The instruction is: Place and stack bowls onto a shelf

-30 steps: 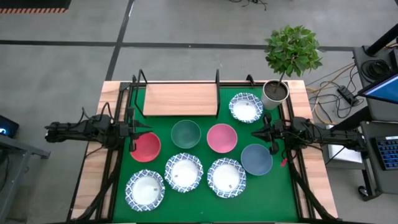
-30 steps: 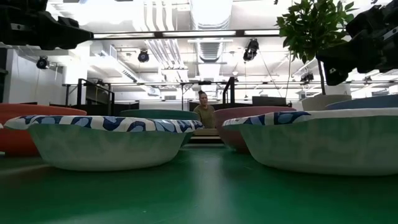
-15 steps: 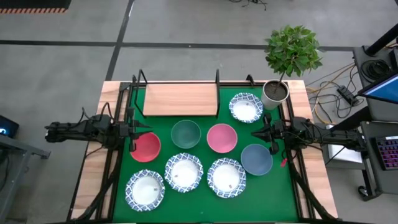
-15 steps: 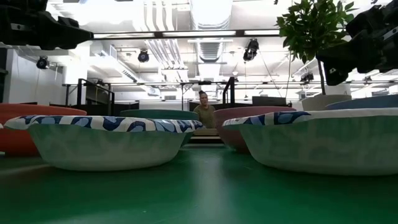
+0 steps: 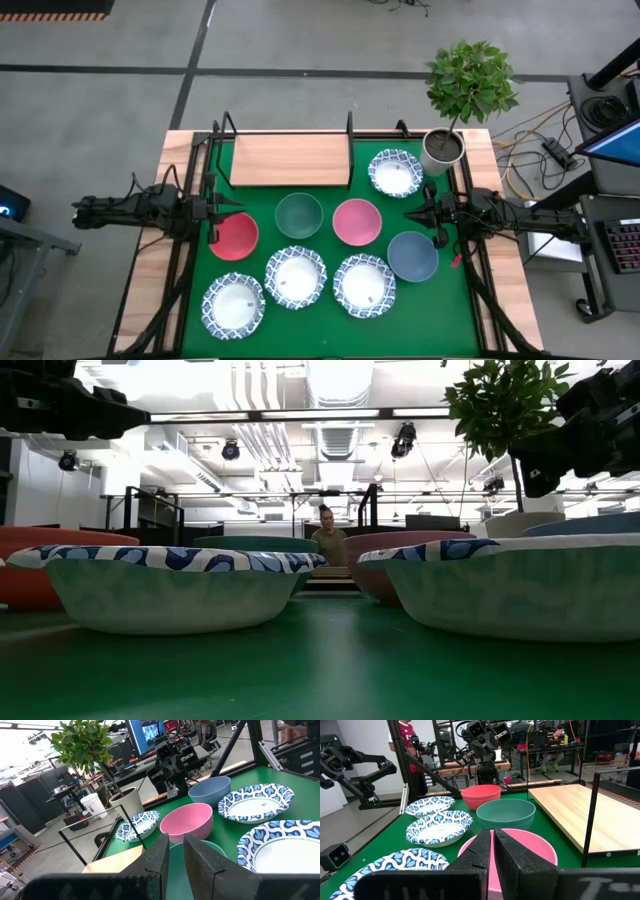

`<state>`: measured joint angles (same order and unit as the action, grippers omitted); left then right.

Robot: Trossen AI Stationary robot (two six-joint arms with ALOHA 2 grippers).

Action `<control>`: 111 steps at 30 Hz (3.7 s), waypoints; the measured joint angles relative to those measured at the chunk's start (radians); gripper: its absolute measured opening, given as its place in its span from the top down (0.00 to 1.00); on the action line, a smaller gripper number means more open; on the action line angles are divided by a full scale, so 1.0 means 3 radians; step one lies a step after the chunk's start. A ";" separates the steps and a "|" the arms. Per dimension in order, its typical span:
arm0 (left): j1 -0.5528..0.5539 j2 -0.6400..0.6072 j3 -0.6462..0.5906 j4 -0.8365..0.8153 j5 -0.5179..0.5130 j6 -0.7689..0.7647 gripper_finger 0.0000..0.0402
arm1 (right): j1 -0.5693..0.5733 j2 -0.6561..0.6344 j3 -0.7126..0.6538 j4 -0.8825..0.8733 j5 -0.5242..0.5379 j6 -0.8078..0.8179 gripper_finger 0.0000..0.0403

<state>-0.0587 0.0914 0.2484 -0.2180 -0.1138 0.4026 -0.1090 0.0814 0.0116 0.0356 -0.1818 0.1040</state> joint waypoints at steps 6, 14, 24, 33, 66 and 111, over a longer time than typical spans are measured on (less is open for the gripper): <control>0.0000 0.0000 -0.0001 0.0000 0.0001 0.0000 0.90 | -0.0001 0.0000 -0.0001 0.0007 -0.0005 -0.0060 0.97; 0.0000 0.0000 -0.0001 0.0000 0.0000 0.0000 0.90 | 0.0000 -0.0001 -0.0001 0.0009 -0.0005 -0.0253 0.97; 0.0000 -0.0001 0.0000 0.0000 0.0001 0.0000 0.90 | 0.0000 0.0001 -0.0001 0.0978 0.0157 -0.0015 0.97; 0.0000 -0.0001 0.0000 0.0001 -0.0061 0.0221 0.90 | -0.0001 0.0109 0.0013 0.1296 0.0330 -0.0121 0.97; -0.0001 0.0050 -0.0001 0.1170 0.0091 -0.1285 0.90 | -0.0001 0.3139 0.2950 -0.0285 0.0522 -0.0324 0.97; -0.0001 0.0104 -0.0001 0.1142 0.0089 -0.1486 0.90 | -0.0024 0.6427 0.6260 -0.2211 0.0803 -0.1054 0.97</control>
<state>-0.0589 0.1226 0.2481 0.1246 -0.0870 -0.0433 -0.1162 2.0096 1.8896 -0.6277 0.0592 -0.2122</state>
